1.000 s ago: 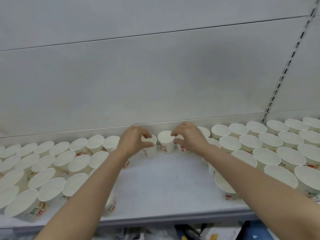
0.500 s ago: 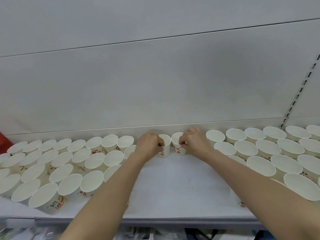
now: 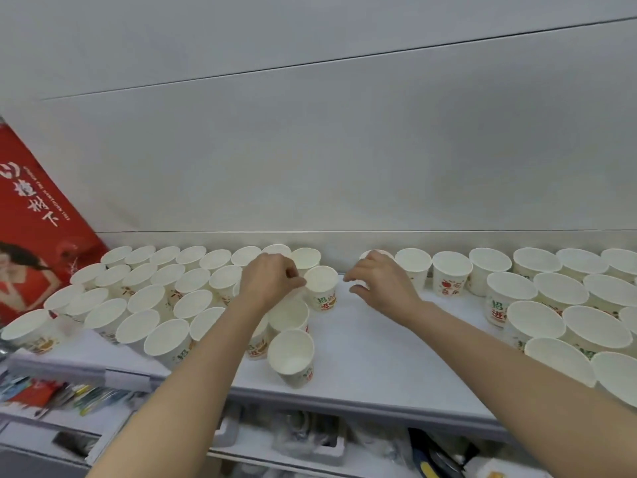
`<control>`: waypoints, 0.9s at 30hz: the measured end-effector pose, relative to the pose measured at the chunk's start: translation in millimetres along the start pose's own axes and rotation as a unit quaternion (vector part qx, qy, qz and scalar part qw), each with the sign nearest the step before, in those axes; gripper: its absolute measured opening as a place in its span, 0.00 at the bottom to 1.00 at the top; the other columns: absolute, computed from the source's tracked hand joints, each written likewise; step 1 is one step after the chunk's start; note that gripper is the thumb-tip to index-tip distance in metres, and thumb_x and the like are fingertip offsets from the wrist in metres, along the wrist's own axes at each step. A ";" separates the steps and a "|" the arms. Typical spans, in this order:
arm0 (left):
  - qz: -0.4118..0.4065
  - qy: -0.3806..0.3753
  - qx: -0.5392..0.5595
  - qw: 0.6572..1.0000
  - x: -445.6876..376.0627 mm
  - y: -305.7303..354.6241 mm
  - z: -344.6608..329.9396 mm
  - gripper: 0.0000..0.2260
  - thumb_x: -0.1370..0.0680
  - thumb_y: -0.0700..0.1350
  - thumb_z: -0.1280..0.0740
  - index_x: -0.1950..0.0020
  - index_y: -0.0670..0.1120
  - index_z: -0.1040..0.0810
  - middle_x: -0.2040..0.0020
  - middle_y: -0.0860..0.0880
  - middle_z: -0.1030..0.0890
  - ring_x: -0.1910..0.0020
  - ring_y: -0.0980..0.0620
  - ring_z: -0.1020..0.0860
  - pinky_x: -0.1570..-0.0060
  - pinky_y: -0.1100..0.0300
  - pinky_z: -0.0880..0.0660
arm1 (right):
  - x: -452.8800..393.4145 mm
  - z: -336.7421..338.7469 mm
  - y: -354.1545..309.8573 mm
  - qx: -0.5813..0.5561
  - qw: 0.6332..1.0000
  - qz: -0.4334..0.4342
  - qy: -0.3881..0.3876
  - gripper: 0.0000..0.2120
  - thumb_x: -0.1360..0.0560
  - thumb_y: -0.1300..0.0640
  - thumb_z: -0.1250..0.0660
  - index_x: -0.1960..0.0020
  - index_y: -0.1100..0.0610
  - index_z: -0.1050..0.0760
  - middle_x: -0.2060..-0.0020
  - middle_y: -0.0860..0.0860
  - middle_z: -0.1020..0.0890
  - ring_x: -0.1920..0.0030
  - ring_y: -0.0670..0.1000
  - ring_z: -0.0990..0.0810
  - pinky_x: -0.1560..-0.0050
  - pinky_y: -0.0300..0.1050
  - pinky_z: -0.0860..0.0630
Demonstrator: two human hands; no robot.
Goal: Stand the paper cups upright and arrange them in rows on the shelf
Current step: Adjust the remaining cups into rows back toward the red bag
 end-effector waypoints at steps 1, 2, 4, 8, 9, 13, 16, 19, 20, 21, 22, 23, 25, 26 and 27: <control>0.007 -0.010 -0.010 1.000 2.2 -5.3 -2.0 0.08 0.31 0.54 0.29 0.64 0.51 0.19 0.64 0.53 0.18 0.60 0.51 0.21 0.68 0.61 0.31 | -4.2 -7.9 -8.3 0.000 1.000 -0.003 -0.009 0.11 0.35 0.59 0.24 0.52 0.53 0.18 0.58 0.47 0.18 0.55 0.54 0.25 0.56 0.47 0.27; 0.012 -0.018 -0.024 0.999 1.6 -2.4 -7.9 0.10 0.32 0.55 0.29 0.65 0.49 0.20 0.65 0.52 0.19 0.61 0.51 0.21 0.69 0.62 0.32 | -5.5 -11.6 -9.8 0.002 1.000 -0.004 -0.022 0.12 0.35 0.59 0.25 0.51 0.53 0.18 0.57 0.48 0.18 0.54 0.54 0.25 0.56 0.47 0.27; 0.016 -0.028 -0.047 0.998 0.7 0.1 -14.8 0.10 0.32 0.55 0.30 0.63 0.48 0.19 0.65 0.50 0.18 0.61 0.49 0.20 0.68 0.61 0.29 | -10.0 -21.0 -14.4 0.013 0.999 -0.005 -0.038 0.13 0.35 0.60 0.26 0.51 0.54 0.19 0.57 0.48 0.18 0.54 0.54 0.26 0.56 0.48 0.28; -0.002 -0.035 -0.067 0.997 -7.5 1.5 -17.4 0.04 0.31 0.46 0.31 0.61 0.47 0.17 0.62 0.48 0.18 0.59 0.46 0.19 0.66 0.61 0.29 | -21.4 -34.1 -17.9 0.024 0.997 -0.048 -0.062 0.06 0.33 0.59 0.27 0.56 0.53 0.18 0.60 0.48 0.18 0.55 0.54 0.27 0.57 0.48 0.29; -0.007 -0.027 -0.068 0.997 -8.0 1.2 -14.7 0.04 0.31 0.45 0.32 0.61 0.47 0.18 0.62 0.47 0.18 0.59 0.46 0.19 0.66 0.61 0.30 | -21.9 -35.5 -18.6 0.028 0.996 -0.055 -0.060 0.05 0.33 0.59 0.27 0.58 0.53 0.18 0.62 0.48 0.18 0.56 0.53 0.27 0.59 0.46 0.31; -0.017 0.007 -0.038 0.999 -5.8 -10.3 7.3 0.02 0.29 0.47 0.30 0.60 0.51 0.18 0.61 0.52 0.17 0.57 0.49 0.20 0.67 0.61 0.33 | -15.7 -27.1 -22.7 0.015 0.996 -0.081 -0.031 0.03 0.32 0.58 0.26 0.59 0.52 0.17 0.64 0.47 0.18 0.57 0.52 0.28 0.60 0.43 0.39; -0.018 0.025 0.002 1.000 -1.5 -18.9 26.4 0.03 0.27 0.49 0.29 0.58 0.53 0.16 0.60 0.55 0.17 0.59 0.52 0.23 0.65 0.61 0.32 | -2.2 1.1 -18.5 -0.013 0.992 -0.115 0.044 0.03 0.33 0.56 0.25 0.60 0.52 0.17 0.64 0.46 0.18 0.58 0.53 0.28 0.59 0.45 0.35; -0.038 0.048 0.055 0.997 3.4 -7.4 40.0 0.03 0.26 0.51 0.30 0.56 0.54 0.17 0.59 0.56 0.18 0.59 0.53 0.24 0.64 0.60 0.31 | 26.3 32.3 -9.8 -0.020 0.984 -0.148 0.098 0.03 0.34 0.57 0.24 0.60 0.52 0.17 0.66 0.47 0.18 0.60 0.54 0.27 0.59 0.47 0.31; -0.053 0.055 0.076 0.994 4.9 1.2 42.2 0.03 0.25 0.51 0.30 0.56 0.54 0.17 0.60 0.57 0.18 0.58 0.53 0.23 0.64 0.59 0.30 | 38.6 42.2 -5.2 -0.016 0.980 -0.165 0.111 0.03 0.33 0.58 0.24 0.61 0.52 0.17 0.66 0.46 0.18 0.60 0.53 0.27 0.59 0.47 0.31; -0.071 0.062 0.096 0.991 6.9 12.7 42.9 0.03 0.25 0.52 0.31 0.56 0.55 0.18 0.60 0.58 0.18 0.57 0.54 0.23 0.63 0.59 0.30 | 51.5 52.1 0.0 -0.008 0.976 -0.184 0.121 0.04 0.33 0.58 0.24 0.61 0.51 0.17 0.67 0.46 0.19 0.60 0.52 0.28 0.60 0.47 0.31; -0.094 0.066 0.109 0.987 9.6 26.9 41.9 0.03 0.25 0.52 0.31 0.56 0.55 0.18 0.61 0.58 0.19 0.56 0.54 0.23 0.63 0.59 0.30 | 64.4 60.7 6.2 0.003 0.971 -0.202 0.126 0.04 0.33 0.57 0.24 0.61 0.51 0.18 0.67 0.45 0.19 0.60 0.52 0.28 0.61 0.46 0.31; -0.120 0.067 0.118 0.984 13.2 43.9 38.6 0.03 0.26 0.52 0.31 0.56 0.55 0.18 0.61 0.58 0.19 0.56 0.55 0.24 0.63 0.59 0.31 | 76.3 69.2 11.7 0.021 0.968 -0.217 0.127 0.04 0.34 0.57 0.24 0.61 0.50 0.18 0.67 0.45 0.19 0.60 0.51 0.28 0.61 0.46 0.31; -0.164 0.063 0.122 0.977 22.7 79.8 26.0 0.03 0.26 0.52 0.31 0.56 0.55 0.18 0.60 0.58 0.18 0.53 0.55 0.24 0.63 0.59 0.31 | 94.7 82.2 22.2 0.065 0.964 -0.232 0.115 0.05 0.35 0.58 0.23 0.62 0.51 0.18 0.67 0.45 0.19 0.61 0.53 0.26 0.62 0.47 0.30; -0.180 0.057 0.119 0.975 27.9 97.4 16.8 0.03 0.26 0.51 0.31 0.56 0.55 0.18 0.59 0.58 0.18 0.52 0.55 0.25 0.62 0.59 0.31 | 101.1 87.9 26.9 0.089 0.963 -0.232 0.105 0.06 0.36 0.59 0.22 0.62 0.51 0.18 0.67 0.46 0.18 0.62 0.54 0.25 0.62 0.47 0.29; -0.194 0.049 0.111 0.974 33.0 114.2 6.3 0.04 0.27 0.51 0.31 0.55 0.55 0.17 0.59 0.57 0.18 0.51 0.55 0.25 0.61 0.59 0.32 | 106.3 92.3 31.7 0.112 0.962 -0.232 0.093 0.07 0.37 0.59 0.22 0.62 0.51 0.18 0.68 0.46 0.18 0.62 0.55 0.24 0.62 0.47 0.29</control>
Point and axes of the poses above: each hand's wrist, its own x-axis away from the middle knuckle, its own z-axis out of the back of the hand, y = z × x, the point moved 9 cm from there along -x, towards the middle knuckle
